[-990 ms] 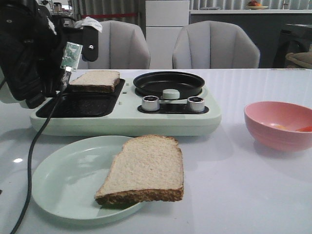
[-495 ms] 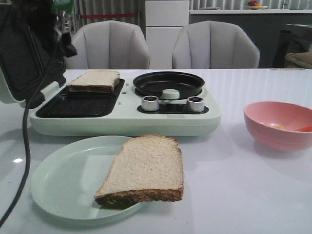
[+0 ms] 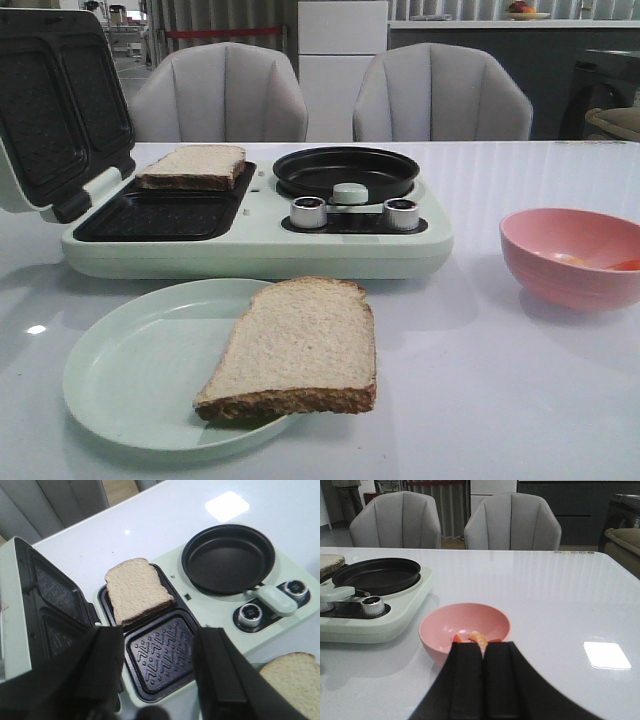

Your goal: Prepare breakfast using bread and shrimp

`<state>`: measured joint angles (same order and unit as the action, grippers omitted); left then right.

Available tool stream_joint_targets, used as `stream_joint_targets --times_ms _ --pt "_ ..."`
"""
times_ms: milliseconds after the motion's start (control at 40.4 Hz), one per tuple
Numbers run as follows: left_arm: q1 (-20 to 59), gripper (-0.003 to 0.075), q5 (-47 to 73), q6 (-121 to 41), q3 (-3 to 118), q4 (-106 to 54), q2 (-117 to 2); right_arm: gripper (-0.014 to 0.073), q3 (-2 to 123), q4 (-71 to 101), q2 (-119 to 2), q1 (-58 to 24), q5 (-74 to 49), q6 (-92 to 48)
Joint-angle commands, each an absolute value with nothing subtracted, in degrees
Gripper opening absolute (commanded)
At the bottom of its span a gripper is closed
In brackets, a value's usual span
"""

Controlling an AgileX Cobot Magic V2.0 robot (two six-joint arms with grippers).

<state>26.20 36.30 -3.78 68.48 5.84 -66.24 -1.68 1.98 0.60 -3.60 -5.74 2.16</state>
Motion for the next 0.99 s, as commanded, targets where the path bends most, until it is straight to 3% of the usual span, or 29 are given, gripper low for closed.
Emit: stream_joint_targets --times_ms 0,693,965 --pt "26.2 0.0365 33.4 -1.9 67.0 3.5 -60.1 -0.0033 -1.5 1.4 1.7 -3.8 -0.6 2.1" --pt "26.2 0.0365 34.8 -0.8 35.1 0.5 -10.6 -0.0033 -1.5 1.4 1.7 -3.8 -0.6 2.1" --pt "26.2 0.0365 30.5 -0.8 24.1 0.3 1.3 -0.0033 -1.5 1.4 1.7 -3.8 -0.6 2.1"
